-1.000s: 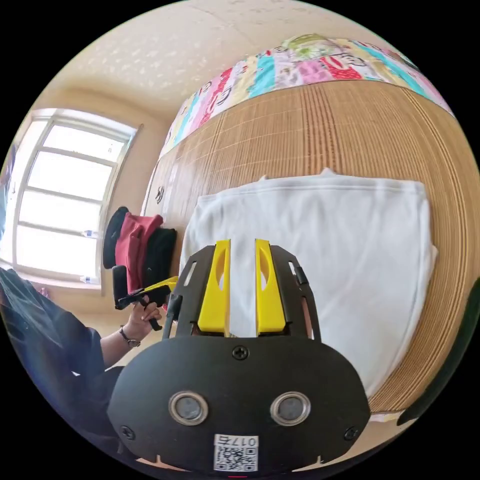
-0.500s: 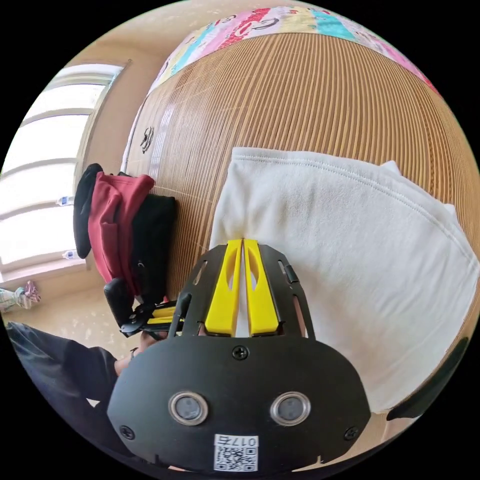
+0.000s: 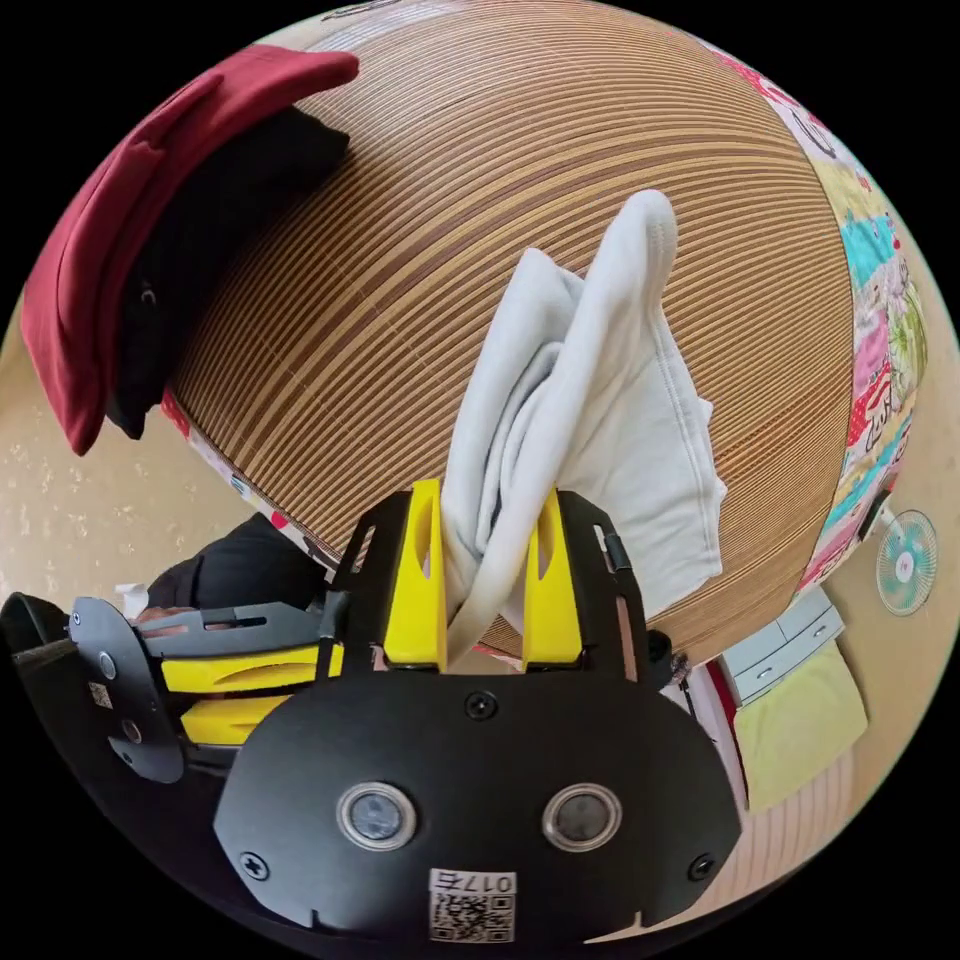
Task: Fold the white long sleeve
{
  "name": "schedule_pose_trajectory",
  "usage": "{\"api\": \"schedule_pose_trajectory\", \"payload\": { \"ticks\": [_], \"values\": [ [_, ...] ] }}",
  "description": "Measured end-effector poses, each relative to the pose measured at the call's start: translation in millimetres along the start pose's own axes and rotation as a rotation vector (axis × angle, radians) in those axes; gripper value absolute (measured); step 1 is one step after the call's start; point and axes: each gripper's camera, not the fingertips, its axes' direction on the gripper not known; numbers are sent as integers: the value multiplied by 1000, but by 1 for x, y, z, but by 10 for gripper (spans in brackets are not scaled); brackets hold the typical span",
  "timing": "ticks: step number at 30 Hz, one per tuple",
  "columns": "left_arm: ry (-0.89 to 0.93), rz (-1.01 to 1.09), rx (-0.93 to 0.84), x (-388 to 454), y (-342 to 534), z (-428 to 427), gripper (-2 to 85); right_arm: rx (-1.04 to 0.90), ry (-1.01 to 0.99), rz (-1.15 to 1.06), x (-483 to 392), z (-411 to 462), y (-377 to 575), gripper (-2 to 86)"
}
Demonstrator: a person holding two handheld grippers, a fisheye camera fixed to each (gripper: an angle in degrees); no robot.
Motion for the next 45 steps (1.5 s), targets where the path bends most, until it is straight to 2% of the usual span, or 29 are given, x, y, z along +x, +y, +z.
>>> {"api": "schedule_pose_trajectory", "payload": {
  "ticks": [3,6,8,11,14,17,24,27,29,31,33,36,38,41,45],
  "values": [
    [105,15,54,-12,4,-16,77,101,-87,18,27,-17,37,91],
    [245,11,146,-27,5,-33,91,277,-311,60,84,-27,101,87],
    [329,-33,154,-37,-5,-27,112,473,-526,69,146,-26,169,85],
    [296,-22,107,-32,-33,-2,116,706,-723,9,222,-3,262,82],
    [246,56,30,-16,-62,40,119,883,-824,17,287,37,350,78],
    [193,141,-74,0,-86,103,123,982,-898,77,340,88,416,73],
    [17,171,-291,3,-86,266,133,986,-1088,230,412,201,467,70],
    [-126,161,-383,-9,-84,304,108,993,-1199,232,429,226,480,77],
    [-98,98,-457,-18,-96,309,98,982,-1250,280,442,226,503,82],
    [-72,41,-437,-28,-108,299,102,960,-1184,302,447,210,525,88],
    [-120,-42,-333,-47,-125,272,114,935,-1145,362,453,194,546,94],
    [-239,-98,-213,-83,-150,252,170,785,-1222,563,470,185,564,121],
    [-183,-118,-241,-115,-169,262,181,721,-1310,588,482,185,566,168],
    [14,-208,-306,-170,-193,291,192,734,-1315,550,499,180,577,205],
    [-65,-193,-355,-193,-206,322,191,726,-1335,432,507,170,581,214]
  ]
}}
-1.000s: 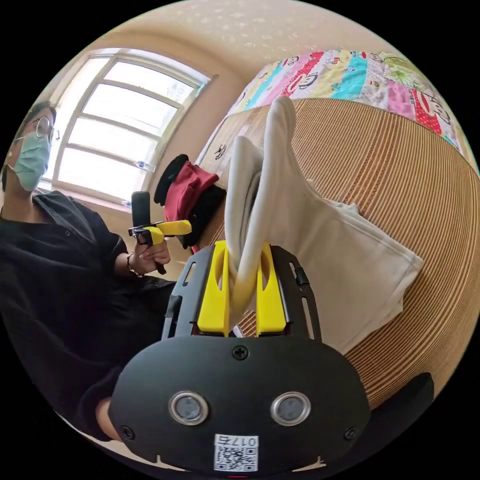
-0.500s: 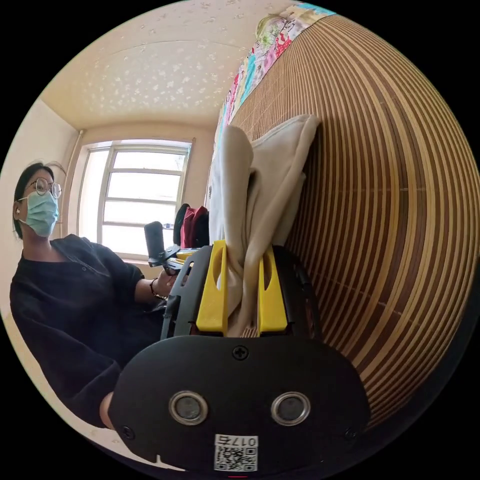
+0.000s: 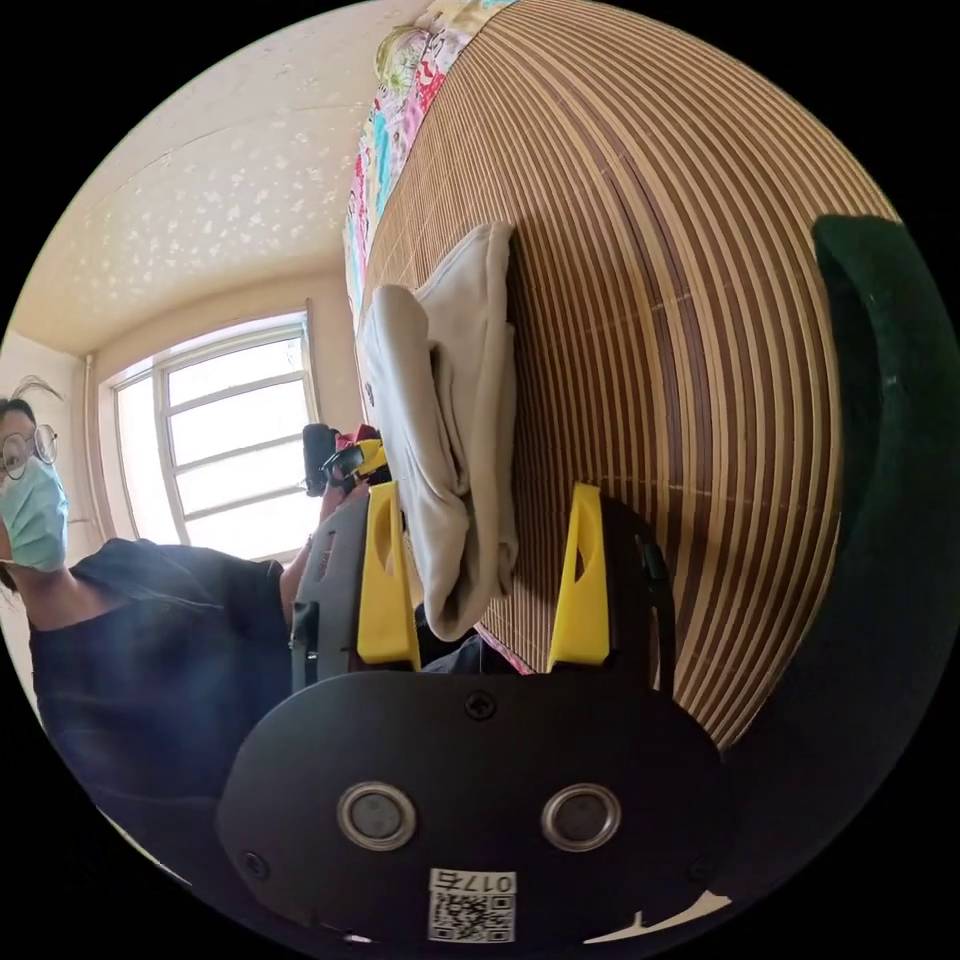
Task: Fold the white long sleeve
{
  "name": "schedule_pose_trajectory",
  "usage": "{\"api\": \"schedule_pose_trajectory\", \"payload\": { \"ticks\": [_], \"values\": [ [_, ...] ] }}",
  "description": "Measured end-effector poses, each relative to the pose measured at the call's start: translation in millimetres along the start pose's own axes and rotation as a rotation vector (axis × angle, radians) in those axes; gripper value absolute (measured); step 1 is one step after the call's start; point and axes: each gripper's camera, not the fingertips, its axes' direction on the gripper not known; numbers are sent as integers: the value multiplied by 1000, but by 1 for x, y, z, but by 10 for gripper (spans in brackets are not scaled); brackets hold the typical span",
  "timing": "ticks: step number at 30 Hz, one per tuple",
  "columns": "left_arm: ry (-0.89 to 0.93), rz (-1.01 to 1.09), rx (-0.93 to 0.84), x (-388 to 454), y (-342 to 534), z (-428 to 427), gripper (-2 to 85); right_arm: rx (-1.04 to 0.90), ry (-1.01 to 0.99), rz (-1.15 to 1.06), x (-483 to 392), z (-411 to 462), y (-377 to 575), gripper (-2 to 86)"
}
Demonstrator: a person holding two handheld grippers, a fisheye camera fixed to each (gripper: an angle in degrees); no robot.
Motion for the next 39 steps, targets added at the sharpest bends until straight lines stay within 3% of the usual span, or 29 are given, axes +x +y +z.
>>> {"api": "schedule_pose_trajectory", "payload": {
  "ticks": [4,7,13,22,29,33,37,39],
  "values": [
    [49,-23,-14,-18,-12,20,184,21,-40,-11,-14,-4,-2,193],
    [111,-47,-15,-41,-22,32,181,-107,-14,-38,-33,24,-11,181],
    [213,-34,-55,-74,-46,45,164,-166,-99,-103,-56,58,-25,141],
    [283,143,-153,42,-81,61,136,-39,-122,-280,-154,-8,47,107],
    [421,272,-263,207,-83,213,140,-49,125,-358,-202,-125,141,108],
    [383,329,-314,293,-72,338,145,-53,275,-309,-192,-156,188,111],
    [207,300,-513,324,-52,457,151,-110,467,22,-115,-144,219,118],
    [123,405,-667,337,-28,502,118,-221,570,181,-86,-117,232,118]
  ]
}}
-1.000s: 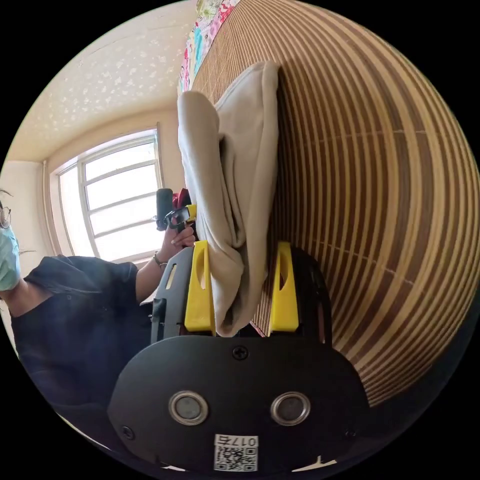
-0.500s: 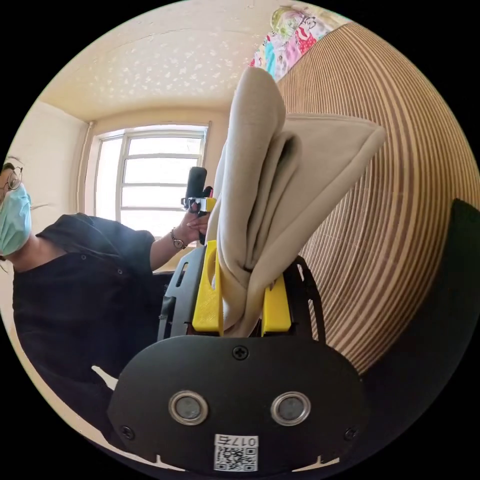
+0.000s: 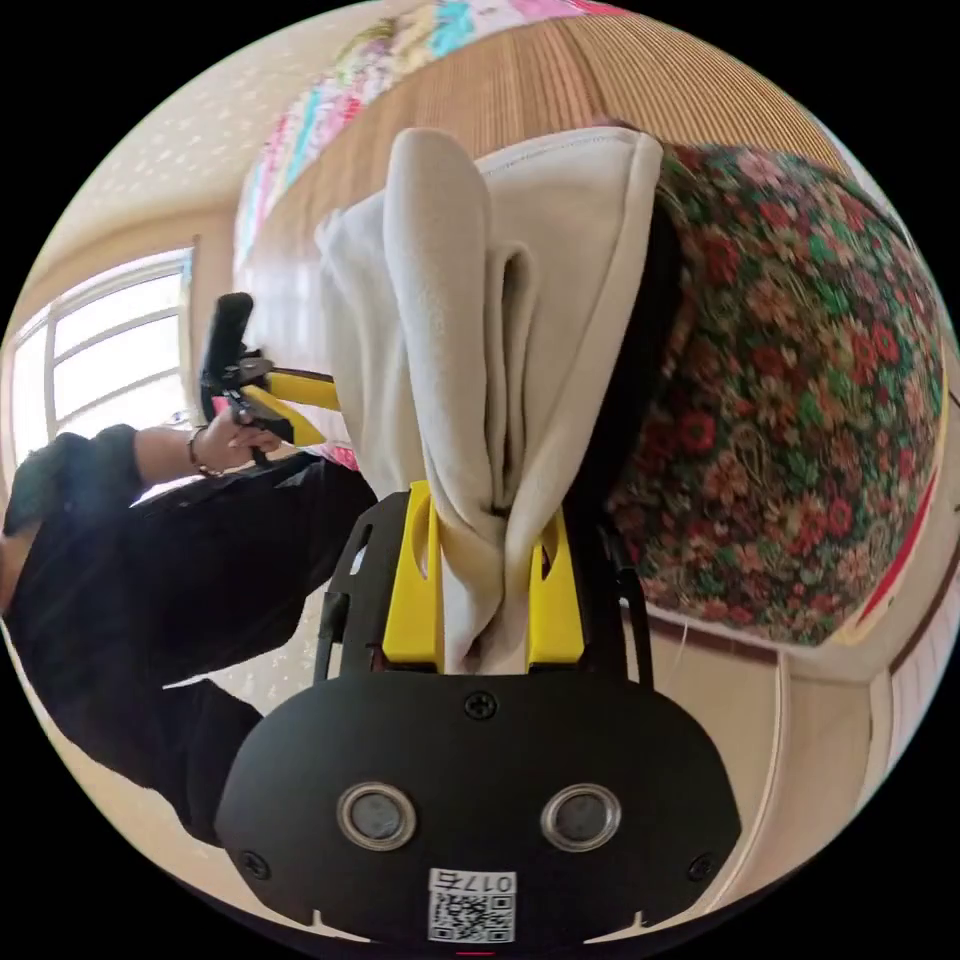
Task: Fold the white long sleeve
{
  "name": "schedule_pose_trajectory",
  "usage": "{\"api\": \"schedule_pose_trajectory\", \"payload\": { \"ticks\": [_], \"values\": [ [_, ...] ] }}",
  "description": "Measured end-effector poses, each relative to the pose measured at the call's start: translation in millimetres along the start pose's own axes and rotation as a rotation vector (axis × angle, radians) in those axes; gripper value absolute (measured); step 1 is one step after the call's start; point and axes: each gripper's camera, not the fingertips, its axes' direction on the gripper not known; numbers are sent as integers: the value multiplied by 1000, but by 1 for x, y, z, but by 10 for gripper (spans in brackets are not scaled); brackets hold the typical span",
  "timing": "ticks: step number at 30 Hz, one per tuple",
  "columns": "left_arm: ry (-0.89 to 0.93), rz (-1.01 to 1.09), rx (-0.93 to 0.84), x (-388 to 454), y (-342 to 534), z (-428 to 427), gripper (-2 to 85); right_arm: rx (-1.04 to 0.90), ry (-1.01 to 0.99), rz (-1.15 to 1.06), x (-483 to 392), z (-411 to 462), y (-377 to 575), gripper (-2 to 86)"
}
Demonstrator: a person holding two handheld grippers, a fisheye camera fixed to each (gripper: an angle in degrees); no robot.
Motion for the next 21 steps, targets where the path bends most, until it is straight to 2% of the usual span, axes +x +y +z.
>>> {"api": "schedule_pose_trajectory", "payload": {
  "ticks": [1,2,6,8,10,13,15,17,18,19,20,21],
  "values": [
    [-27,10,-39,2,1,9,101,-84,62,54,-3,25,5,117],
    [-91,25,-104,5,7,22,88,-87,67,76,-14,41,13,115],
    [-337,55,-239,4,63,28,95,73,98,213,-63,63,50,102],
    [-473,-3,-263,-2,98,16,88,155,210,336,-107,74,82,85],
    [-496,-107,-211,-2,138,-9,81,229,319,390,-148,78,106,60],
    [-477,-214,7,39,200,-62,59,469,505,370,-235,75,141,27],
    [-614,-247,192,105,240,-98,33,681,596,320,-290,69,158,17],
    [-724,-266,332,161,269,-116,9,1051,659,347,-348,67,173,9],
    [-789,-282,442,197,290,-123,-1,1155,649,360,-357,69,176,8],
    [-814,-288,498,214,301,-124,-3,1346,578,379,-369,78,179,7],
    [-853,-301,602,246,323,-123,-6,1467,409,399,-373,85,177,6],
    [-889,-321,688,273,345,-117,-8,1493,298,417,-373,86,175,6]
  ]
}}
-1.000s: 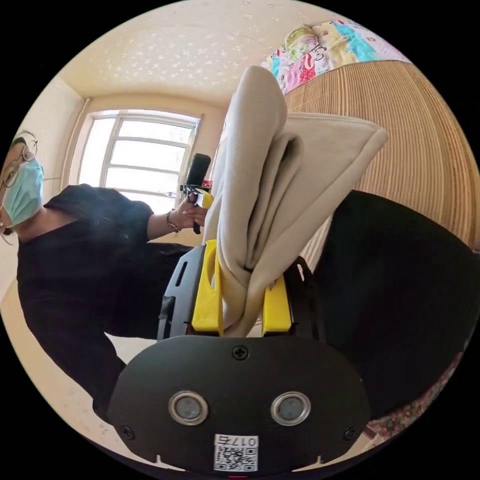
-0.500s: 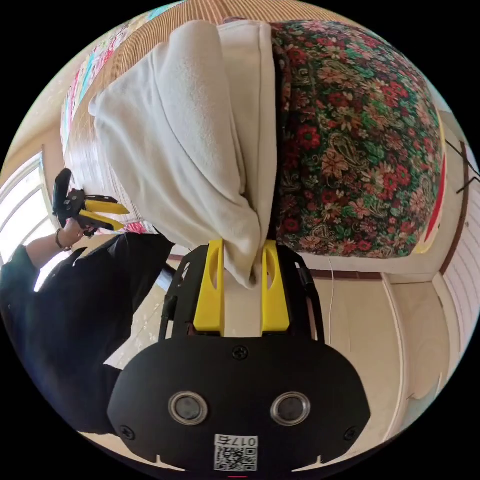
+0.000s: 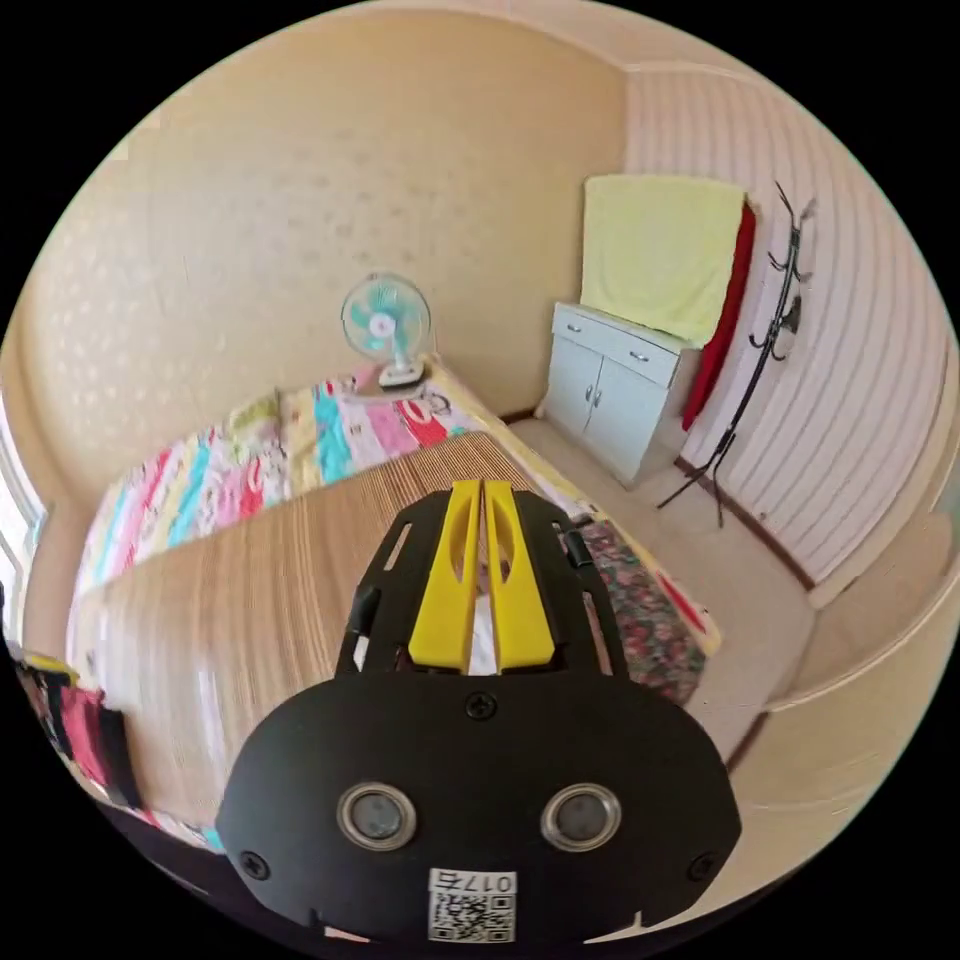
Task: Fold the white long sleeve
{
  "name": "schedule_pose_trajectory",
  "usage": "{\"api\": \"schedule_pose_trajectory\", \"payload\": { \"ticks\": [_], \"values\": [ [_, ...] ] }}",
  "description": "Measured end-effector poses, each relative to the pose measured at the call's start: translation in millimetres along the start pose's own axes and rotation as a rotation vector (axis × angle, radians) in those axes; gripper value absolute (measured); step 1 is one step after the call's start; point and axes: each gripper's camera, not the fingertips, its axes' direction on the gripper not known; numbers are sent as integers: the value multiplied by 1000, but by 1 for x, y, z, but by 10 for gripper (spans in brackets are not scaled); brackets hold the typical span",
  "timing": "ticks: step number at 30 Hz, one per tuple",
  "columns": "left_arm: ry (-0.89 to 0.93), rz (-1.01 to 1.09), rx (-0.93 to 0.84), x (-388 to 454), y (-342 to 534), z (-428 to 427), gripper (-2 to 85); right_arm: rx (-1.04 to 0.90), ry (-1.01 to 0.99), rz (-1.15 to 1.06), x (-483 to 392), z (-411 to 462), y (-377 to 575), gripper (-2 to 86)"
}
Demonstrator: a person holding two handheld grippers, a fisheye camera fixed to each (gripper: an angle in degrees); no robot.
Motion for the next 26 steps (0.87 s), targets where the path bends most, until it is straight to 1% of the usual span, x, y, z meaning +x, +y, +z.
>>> {"api": "schedule_pose_trajectory", "payload": {
  "ticks": [1,2,3,4,5,6,8,9,10,11,13,15,17,18,20,23,26],
  "values": [
    [-22,-21,34,4,11,-13,-9,-19,-170,108,-7,4,2,6],
    [-83,-58,102,15,36,-38,-9,13,-390,104,-24,5,8,5],
    [-170,-85,170,27,63,-62,-10,38,-496,85,-35,3,13,5],
    [-218,-95,204,33,77,-73,-10,89,-662,49,-59,-3,23,5],
    [-314,-113,266,46,104,-93,-10,113,-769,7,-85,-11,35,4],
    [-408,-151,324,58,133,-114,-10,112,-812,-25,-99,-15,41,4],
    [-505,-233,417,73,175,-147,-10,68,-980,-175,-155,-38,71,4],
    [-522,-281,478,79,202,-168,-10,58,-1028,-203,-167,-43,81,4],
    [-516,-305,510,81,215,-179,-10,51,-1127,-244,-187,-56,101,3],
    [-476,-359,576,82,241,-201,-10,54,-1214,-266,-203,-69,122,3],
    [-364,-466,696,75,281,-231,-10,66,-1312,-282,-220,-89,151,2],
    [-193,-606,872,60,328,-259,-10,101,-1362,-293,-228,-110,177,2],
    [-104,-617,937,54,344,-271,-10,125,-1368,-295,-234,-132,208,2],
    [-82,-595,935,53,344,-279,-10,127,-1370,-299,-234,-136,215,2],
    [-94,-532,921,55,339,-294,-10,91,-1376,-326,-235,-149,239,2],
    [-106,-466,959,55,339,-320,-10,23,-1367,-361,-239,-162,271,3],
    [1,-503,1029,29,355,-344,-10,-6,-1315,-350,-252,-175,308,4]
  ]
}}
